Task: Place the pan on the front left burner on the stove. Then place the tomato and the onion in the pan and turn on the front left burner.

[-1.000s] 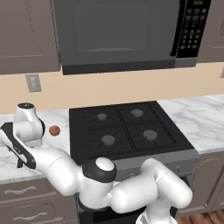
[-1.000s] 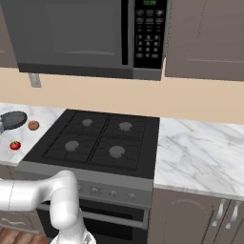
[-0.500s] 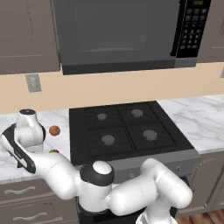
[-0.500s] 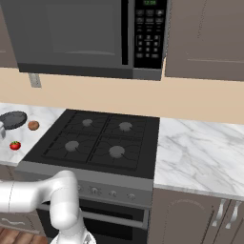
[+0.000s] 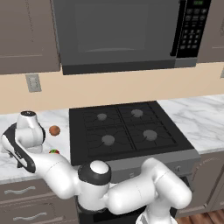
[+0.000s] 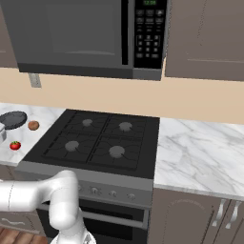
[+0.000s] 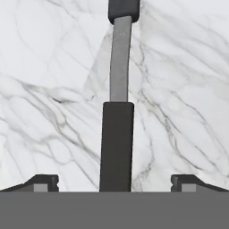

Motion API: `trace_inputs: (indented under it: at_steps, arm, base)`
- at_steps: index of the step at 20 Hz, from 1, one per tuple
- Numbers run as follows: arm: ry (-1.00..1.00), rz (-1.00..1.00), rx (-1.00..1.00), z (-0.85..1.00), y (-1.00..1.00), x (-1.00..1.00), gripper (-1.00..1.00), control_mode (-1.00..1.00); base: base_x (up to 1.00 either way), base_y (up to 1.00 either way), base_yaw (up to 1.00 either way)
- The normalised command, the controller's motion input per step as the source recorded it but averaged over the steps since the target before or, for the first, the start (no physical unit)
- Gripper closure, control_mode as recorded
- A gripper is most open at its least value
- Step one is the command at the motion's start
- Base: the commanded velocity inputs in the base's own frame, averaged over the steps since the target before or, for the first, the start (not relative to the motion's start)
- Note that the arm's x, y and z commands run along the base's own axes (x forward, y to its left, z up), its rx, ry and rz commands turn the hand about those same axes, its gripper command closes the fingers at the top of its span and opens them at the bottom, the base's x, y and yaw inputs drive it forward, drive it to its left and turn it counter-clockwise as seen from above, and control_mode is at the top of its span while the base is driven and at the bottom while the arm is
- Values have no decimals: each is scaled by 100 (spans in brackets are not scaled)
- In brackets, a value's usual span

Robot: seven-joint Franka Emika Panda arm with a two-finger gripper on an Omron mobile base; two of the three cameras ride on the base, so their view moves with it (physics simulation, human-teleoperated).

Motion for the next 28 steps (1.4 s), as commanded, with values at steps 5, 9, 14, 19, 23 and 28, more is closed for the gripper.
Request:
trace_inputs:
  at_steps: [5, 9, 14, 19, 23, 28]
  arm:
    - [5, 0, -1, -15, 19, 17, -100, -100]
    - [5, 0, -2, -17, 22, 16, -100, -100]
    - [4, 0, -2, -17, 18, 9, -100, -100]
    - [1, 0, -2, -15, 12, 1, -100, -100]
    - [0, 0, 0, 0, 4, 0, -100, -100]
    - [0, 0, 0, 0, 0, 0, -100, -100]
  base:
    - [0, 0, 0]
    - [0, 0, 0]
    - [0, 0, 0]
    - [0, 0, 0]
    - [0, 0, 0]
    - [0, 0, 0]
